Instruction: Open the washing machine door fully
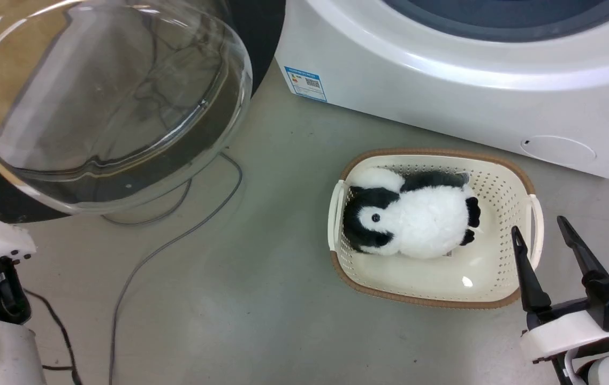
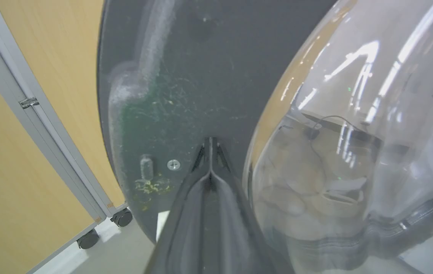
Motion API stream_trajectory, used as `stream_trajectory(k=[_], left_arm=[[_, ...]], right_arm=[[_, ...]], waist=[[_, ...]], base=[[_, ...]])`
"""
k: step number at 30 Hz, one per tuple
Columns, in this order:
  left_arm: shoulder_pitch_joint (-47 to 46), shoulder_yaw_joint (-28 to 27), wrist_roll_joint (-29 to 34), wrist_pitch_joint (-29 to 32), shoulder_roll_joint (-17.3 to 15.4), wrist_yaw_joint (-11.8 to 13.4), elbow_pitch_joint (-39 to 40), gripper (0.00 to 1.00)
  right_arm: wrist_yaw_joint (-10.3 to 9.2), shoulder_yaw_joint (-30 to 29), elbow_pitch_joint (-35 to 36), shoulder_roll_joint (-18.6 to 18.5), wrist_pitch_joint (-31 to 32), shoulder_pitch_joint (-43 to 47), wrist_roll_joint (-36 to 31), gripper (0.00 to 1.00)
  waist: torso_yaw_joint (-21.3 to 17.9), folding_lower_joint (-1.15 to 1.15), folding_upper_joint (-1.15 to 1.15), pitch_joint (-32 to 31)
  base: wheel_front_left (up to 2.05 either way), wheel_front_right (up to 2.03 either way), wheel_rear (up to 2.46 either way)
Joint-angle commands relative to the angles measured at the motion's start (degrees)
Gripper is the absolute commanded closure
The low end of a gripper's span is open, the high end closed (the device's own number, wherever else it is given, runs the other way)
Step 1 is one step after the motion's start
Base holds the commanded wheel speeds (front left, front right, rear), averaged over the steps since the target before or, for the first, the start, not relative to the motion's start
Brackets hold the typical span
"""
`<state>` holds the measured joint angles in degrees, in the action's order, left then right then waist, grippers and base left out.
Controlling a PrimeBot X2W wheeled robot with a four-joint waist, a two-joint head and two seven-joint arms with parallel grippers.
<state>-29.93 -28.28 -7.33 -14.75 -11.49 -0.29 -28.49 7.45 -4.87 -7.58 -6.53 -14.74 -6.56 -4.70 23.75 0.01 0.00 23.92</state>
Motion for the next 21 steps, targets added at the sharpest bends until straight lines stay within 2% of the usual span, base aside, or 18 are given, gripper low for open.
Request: stream_trajectory(k=[1,9,21], left_arm=[[-1.0,-0.3,0.3,-0.3,-0.4,-0.4,-0.8,1.00],[-1.7,-1.0,1.5,-0.3,0.1,-1.7,-2.4,1.00],[6.6,-0.4,5.0,-0.3,2.8,-3.4,4.7,1.00]], right_arm=[[0.03,0.0,0.1,-0.2,-0.3,-0.9,-0.1,0.00],[0.03,-0.5,-0.6,0.2,-0.3,-0.7,0.0,0.00],[0.03,-0.9,-1.5,3.1,-0.3,1.7,1.3,0.00]], waist=[[-0.3,-0.01,0.00,0.2],[-1.0,-0.01,0.00,-0.7],[-3.1,-0.01,0.00,-10.7]], base=[[0.00,0.00,0.00],[0.00,0.00,0.00],[0.00,0.00,0.00]])
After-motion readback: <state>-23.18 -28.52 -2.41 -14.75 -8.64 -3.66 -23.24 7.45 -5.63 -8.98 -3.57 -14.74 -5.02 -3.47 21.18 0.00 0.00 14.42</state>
